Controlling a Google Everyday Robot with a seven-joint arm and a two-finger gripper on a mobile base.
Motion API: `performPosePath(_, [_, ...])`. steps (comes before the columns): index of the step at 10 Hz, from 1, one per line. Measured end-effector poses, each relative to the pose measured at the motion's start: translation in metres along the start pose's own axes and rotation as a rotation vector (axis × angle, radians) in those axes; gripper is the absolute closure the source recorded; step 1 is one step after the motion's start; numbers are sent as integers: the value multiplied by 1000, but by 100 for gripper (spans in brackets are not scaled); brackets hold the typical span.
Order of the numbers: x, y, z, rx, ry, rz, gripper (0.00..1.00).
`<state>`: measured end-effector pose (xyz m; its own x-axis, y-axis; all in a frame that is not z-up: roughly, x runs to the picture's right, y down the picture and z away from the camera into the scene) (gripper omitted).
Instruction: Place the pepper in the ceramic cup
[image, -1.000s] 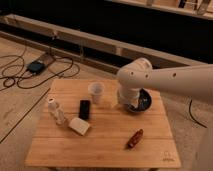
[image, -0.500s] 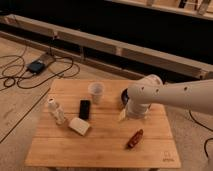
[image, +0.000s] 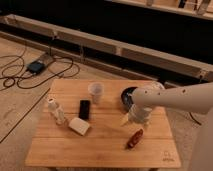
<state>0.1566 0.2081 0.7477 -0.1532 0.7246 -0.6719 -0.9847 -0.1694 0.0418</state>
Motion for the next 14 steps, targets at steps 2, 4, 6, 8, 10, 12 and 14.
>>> performPosePath(2, [5,-8,14,-15,46,48,28])
performPosePath(4, [7,-14,26,-41,86,76,28])
performPosePath(6, [6,-19,35,-65,118,95,28])
performPosePath(8, [7,-24,42,-77,150,105,28])
performPosePath(10, [9,-29,52,-77,198,106,28])
performPosePath(12, [8,-32,58,-71,227,106,28])
performPosePath(14, [5,-34,63,-62,247,101,28])
